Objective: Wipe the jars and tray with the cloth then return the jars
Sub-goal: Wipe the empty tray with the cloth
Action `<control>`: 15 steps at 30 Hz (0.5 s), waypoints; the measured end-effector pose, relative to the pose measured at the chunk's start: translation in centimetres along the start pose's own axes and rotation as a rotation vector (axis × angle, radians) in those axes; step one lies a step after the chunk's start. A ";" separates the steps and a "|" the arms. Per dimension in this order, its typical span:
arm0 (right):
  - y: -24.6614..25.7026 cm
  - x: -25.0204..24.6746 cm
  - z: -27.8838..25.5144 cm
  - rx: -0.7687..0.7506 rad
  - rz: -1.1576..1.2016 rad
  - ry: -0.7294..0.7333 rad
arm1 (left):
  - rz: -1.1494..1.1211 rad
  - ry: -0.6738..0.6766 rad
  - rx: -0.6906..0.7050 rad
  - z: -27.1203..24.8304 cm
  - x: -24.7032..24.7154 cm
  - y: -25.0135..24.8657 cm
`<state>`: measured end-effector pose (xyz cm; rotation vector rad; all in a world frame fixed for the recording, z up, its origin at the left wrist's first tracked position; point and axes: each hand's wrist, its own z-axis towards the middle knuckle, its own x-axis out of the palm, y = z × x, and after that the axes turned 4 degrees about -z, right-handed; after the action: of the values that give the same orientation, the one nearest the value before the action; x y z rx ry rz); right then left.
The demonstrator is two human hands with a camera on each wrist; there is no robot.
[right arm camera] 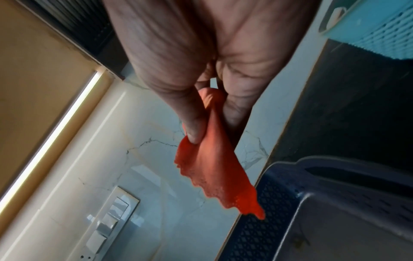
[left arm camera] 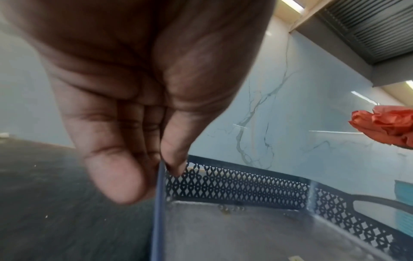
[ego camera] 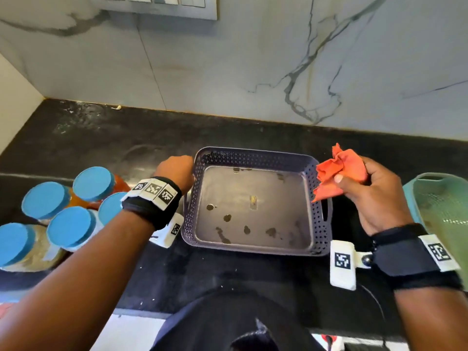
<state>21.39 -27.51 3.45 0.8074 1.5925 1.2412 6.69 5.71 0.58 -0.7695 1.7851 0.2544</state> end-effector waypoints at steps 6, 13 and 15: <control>0.5 -0.2 -0.9 0.035 -0.136 -0.026 | -0.383 0.101 0.005 -1.0 0.9 1.6; 1.3 1.3 0.1 -0.025 -0.208 0.027 | -0.378 -0.041 0.027 -1.6 1.0 2.6; 1.9 1.7 0.4 -0.050 -0.240 0.043 | -0.386 -0.080 0.025 -1.4 0.8 2.6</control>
<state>21.06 -25.28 4.81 0.5435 1.6336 1.1260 3.86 6.67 -0.17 -1.0514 1.5262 0.0060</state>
